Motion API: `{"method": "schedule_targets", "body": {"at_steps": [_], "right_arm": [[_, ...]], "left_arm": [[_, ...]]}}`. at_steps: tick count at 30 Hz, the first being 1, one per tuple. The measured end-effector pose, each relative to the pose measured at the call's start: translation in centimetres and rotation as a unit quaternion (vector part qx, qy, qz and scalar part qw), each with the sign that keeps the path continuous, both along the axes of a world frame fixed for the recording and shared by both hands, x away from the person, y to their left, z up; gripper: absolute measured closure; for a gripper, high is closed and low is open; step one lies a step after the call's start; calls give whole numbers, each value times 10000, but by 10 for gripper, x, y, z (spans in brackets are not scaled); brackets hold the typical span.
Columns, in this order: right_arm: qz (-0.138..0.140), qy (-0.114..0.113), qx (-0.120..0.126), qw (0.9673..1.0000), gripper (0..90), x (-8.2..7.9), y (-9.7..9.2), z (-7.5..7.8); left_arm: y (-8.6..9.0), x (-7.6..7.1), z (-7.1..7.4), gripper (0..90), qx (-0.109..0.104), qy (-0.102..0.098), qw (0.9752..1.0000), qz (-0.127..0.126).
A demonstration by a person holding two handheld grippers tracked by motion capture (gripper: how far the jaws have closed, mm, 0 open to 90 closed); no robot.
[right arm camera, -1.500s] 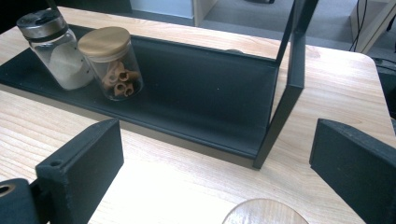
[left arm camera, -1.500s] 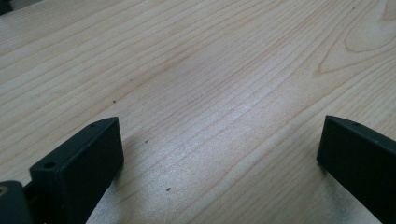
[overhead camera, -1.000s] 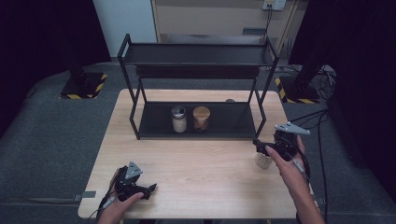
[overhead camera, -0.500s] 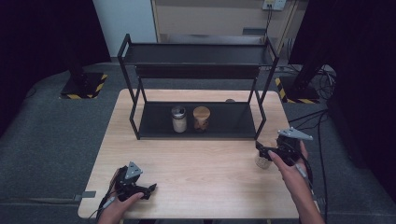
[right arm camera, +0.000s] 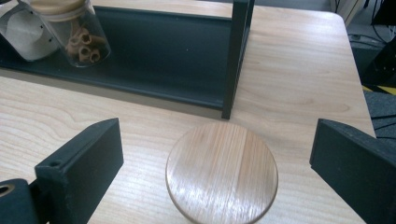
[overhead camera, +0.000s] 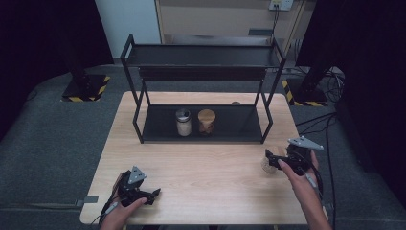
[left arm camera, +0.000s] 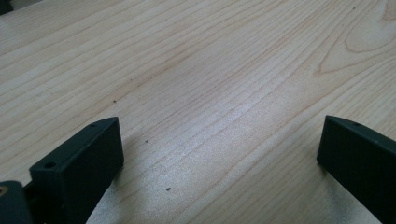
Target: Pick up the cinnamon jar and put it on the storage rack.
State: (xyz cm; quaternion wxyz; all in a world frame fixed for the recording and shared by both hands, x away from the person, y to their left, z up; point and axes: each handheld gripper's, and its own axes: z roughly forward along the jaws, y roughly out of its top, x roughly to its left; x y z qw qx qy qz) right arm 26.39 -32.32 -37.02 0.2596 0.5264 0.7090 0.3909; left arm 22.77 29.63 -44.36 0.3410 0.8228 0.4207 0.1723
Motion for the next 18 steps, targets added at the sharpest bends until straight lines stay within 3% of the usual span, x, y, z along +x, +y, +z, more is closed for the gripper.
{"method": "schedule_targets", "body": {"at_steps": [18], "right_arm": [[-53,48,79,9999,29,-10,-3,-15]], "left_arm": [[0,0,0,0,1,1,10000,6]]}}
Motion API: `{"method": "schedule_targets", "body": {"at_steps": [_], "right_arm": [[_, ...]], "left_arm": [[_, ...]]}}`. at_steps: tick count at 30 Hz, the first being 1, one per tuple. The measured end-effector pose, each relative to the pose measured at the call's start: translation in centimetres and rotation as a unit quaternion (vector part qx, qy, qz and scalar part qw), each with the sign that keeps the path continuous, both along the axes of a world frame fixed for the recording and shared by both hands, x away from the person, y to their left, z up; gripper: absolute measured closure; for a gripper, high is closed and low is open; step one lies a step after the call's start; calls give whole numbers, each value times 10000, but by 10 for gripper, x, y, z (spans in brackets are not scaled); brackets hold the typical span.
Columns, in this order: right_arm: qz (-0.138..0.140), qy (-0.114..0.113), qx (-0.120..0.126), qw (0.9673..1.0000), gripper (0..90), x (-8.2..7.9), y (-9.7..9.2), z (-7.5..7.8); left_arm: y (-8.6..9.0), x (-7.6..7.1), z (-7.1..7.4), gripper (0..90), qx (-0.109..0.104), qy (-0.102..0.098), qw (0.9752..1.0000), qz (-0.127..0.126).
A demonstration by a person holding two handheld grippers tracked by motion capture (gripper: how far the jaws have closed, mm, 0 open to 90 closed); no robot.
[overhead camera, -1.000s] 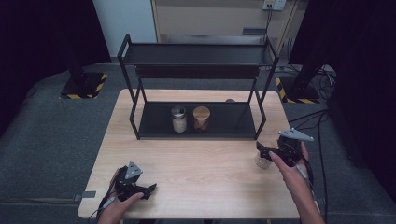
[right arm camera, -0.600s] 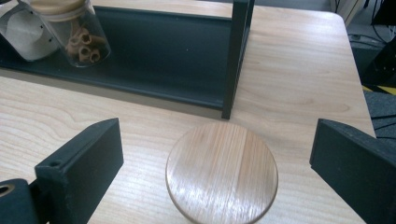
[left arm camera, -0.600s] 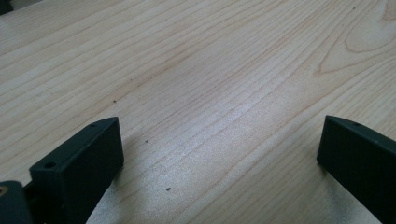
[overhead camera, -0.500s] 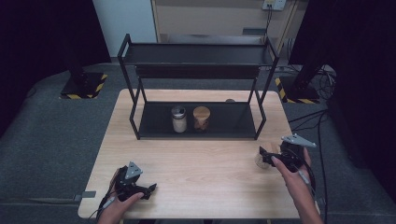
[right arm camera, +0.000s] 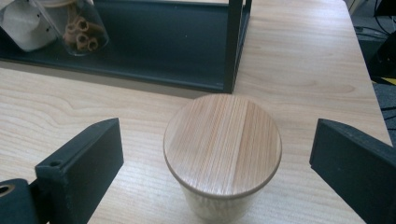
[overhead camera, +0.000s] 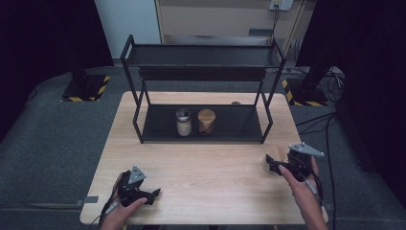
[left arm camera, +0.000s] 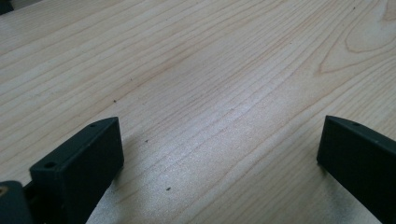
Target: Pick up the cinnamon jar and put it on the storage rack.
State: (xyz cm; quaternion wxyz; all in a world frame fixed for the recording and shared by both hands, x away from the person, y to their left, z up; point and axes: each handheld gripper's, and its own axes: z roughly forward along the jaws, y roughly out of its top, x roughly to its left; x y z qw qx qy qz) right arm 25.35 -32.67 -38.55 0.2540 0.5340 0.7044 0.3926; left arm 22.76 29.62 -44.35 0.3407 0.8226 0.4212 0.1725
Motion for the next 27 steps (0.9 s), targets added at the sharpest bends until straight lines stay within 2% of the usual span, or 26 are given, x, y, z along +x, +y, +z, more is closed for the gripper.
{"method": "schedule_targets", "body": {"at_steps": [27], "right_arm": [[-102,58,62,9999,29,-15,1,-23]], "left_arm": [[-1,-1,0,0,4,-1,10000,25]]}}
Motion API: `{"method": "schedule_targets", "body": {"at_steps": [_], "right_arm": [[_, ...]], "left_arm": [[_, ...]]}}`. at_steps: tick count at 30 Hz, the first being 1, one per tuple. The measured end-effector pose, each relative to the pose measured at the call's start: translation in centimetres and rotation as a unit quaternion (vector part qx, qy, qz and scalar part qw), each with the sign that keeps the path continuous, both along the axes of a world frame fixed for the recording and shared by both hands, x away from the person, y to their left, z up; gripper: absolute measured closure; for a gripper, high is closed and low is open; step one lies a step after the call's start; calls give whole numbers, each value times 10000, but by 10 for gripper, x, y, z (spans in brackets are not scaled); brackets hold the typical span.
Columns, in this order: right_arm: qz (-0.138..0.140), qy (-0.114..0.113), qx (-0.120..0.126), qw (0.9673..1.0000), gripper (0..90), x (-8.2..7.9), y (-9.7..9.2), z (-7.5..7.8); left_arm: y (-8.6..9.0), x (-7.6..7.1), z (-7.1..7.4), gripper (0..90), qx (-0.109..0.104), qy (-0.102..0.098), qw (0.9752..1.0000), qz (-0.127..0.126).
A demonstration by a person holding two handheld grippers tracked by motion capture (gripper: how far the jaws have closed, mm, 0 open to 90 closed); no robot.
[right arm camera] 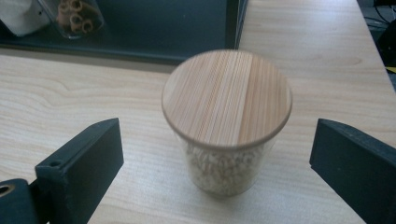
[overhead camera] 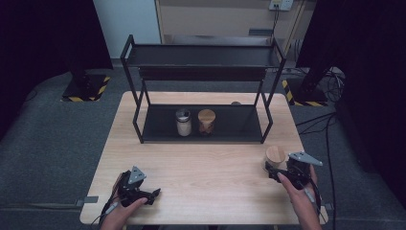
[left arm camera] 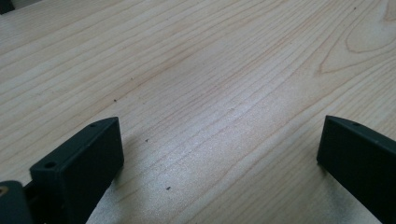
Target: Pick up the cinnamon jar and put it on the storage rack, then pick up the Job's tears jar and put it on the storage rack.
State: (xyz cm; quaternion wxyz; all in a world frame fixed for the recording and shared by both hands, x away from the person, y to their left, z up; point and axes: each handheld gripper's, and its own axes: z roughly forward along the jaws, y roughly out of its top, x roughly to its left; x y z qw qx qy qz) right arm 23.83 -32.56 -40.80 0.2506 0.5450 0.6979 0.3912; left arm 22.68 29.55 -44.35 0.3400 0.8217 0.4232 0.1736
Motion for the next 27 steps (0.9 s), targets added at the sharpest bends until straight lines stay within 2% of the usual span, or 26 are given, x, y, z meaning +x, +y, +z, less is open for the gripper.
{"method": "schedule_targets", "body": {"at_steps": [3,27], "right_arm": [[12,37,-89,10000,30,0,3,-5],[-11,66,-16,10000,32,5,9,-22]], "left_arm": [[0,0,0,0,-1,-1,10000,5],[0,0,0,0,0,3,10000,5]]}}
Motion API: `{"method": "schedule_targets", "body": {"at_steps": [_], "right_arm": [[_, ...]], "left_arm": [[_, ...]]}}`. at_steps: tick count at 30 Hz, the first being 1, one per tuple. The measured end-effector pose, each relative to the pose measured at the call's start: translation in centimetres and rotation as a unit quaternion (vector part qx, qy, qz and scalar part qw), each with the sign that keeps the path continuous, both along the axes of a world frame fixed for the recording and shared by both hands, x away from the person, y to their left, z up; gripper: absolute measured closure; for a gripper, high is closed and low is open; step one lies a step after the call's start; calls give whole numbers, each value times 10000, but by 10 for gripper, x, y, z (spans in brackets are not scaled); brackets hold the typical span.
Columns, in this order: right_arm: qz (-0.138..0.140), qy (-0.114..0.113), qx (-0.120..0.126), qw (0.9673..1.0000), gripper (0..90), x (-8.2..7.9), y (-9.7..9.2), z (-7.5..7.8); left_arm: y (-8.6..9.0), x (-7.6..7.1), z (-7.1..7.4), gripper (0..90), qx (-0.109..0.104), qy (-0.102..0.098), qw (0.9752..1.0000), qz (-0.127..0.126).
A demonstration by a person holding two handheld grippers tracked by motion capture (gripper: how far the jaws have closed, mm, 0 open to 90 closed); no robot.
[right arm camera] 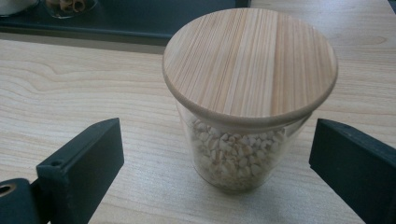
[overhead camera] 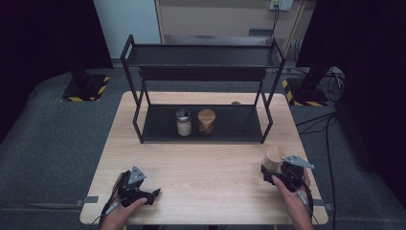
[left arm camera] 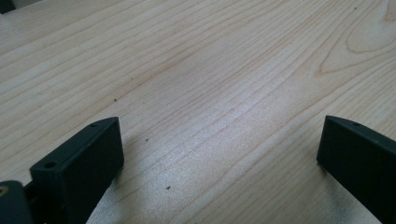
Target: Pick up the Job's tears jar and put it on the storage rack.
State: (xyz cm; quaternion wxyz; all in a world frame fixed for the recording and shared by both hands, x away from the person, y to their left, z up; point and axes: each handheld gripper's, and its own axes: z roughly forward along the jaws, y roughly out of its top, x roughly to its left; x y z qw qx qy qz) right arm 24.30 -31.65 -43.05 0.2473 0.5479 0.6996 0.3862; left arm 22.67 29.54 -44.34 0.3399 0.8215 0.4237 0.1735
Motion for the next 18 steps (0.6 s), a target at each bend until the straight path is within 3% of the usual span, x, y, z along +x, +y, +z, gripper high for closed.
{"method": "schedule_targets", "body": {"at_steps": [18], "right_arm": [[-184,-226,94,9995,82,7,1,-9]], "left_arm": [[0,0,0,0,0,-5,10000,3]]}}
